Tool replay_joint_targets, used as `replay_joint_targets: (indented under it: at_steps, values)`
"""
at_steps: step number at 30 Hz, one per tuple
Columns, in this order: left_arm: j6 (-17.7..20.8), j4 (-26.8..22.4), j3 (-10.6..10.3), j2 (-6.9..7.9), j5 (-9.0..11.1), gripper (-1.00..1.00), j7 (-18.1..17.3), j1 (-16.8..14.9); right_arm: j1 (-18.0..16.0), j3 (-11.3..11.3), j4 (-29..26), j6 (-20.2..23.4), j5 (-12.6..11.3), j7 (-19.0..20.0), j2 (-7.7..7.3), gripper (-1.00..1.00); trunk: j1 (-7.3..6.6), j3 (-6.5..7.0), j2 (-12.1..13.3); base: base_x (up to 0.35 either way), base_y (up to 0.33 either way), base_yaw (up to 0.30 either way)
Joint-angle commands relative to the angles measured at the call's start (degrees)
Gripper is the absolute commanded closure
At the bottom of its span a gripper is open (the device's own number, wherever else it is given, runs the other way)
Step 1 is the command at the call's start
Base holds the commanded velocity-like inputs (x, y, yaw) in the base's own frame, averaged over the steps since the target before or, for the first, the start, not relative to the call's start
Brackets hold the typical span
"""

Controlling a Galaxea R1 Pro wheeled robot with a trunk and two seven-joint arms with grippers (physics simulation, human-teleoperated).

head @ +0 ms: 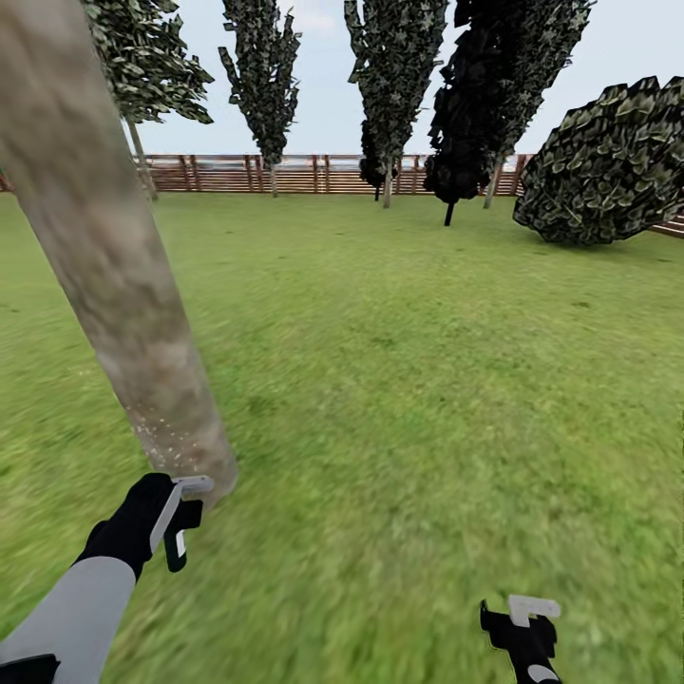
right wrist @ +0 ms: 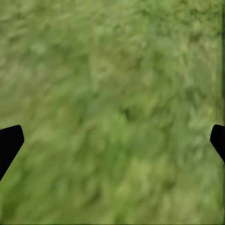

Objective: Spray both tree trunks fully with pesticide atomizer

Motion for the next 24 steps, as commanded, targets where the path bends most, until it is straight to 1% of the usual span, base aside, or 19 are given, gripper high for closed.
replay_joint_targets:
  at_steps: [1, 6, 8, 12, 14, 15, 17, 20, 22, 24]
  values:
    - [0.3, -0.1, 0.1, 0.0, -0.3, 1.0, -0.1, -0.1, 0.0, 0.5, 0.0, -0.1, -0.5, -0.1, 0.0, -1.0, 0.01, -0.05, 0.0, 0.179, -0.297, 0.0]
    - [0.3, -0.2, 0.2, -0.04, -0.3, 1.0, -0.1, -0.1, 0.0, 0.5, -0.1, -0.1, -0.5, -0.1, 0.09, -1.0, 0.01, -0.05, 0.0, 0.182, -0.295, 0.025]
    - [0.3, -0.2, 0.0, -0.21, -0.2, 1.0, -0.1, 0.0, 0.0, 0.5, -0.1, -0.1, -0.5, -0.1, 0.09, -1.0, 0.01, -0.05, 0.0, 0.121, -0.19, 0.211]
    - [0.6, -0.2, 0.1, -0.31, 0.3, 1.0, -0.2, -0.3, 0.0, 0.5, -0.1, -0.1, -0.5, -0.1, 0.09, -1.0, 0.01, -0.05, 0.0, 0.017, -0.026, 0.269]
    - [3.5, -0.2, 0.1, -0.47, 0.2, 1.0, -0.3, -1.6, 0.0, 0.5, -0.1, -0.1, -0.5, -0.1, 0.09, -1.0, 0.01, -0.05, 0.0, 0.002, -0.003, 0.276]
    - [5.0, -0.2, 0.1, -0.47, 0.2, 1.0, -0.3, -3.2, 0.0, 0.5, -0.1, -0.1, -0.5, -0.1, 0.09, -1.0, 0.01, -0.05, 0.0, 0.001, -0.001, 0.277]
    - [6.2, -0.2, 0.1, -0.67, 0.2, 1.0, -0.3, -5.7, 0.0, 0.5, -0.1, -0.1, -0.5, -0.1, 0.09, -1.0, 0.01, -0.05, 0.0, 0.0, 0.0, 0.277]
    - [6.6, -0.2, 0.0, -0.86, 0.5, 1.0, -0.3, -6.6, 0.0, 0.5, -0.1, -0.1, -0.5, -0.1, 0.09, -1.0, 0.01, -0.05, 0.0, 0.0, 0.0, 0.267]
    - [6.6, -0.6, 0.0, -0.89, 0.5, 1.0, -0.5, -6.8, 0.0, 0.5, -0.1, -0.1, -0.5, -0.1, 0.09, -1.0, 0.01, -0.05, 0.0, 0.067, -0.078, 0.095]
    - [6.7, -2.4, 0.1, -0.85, 0.5, 1.0, -0.5, -6.8, 0.0, 0.5, -0.1, -0.1, -0.5, -0.1, 0.09, -1.0, 0.01, -0.05, 0.0, 0.156, -0.187, 0.023]
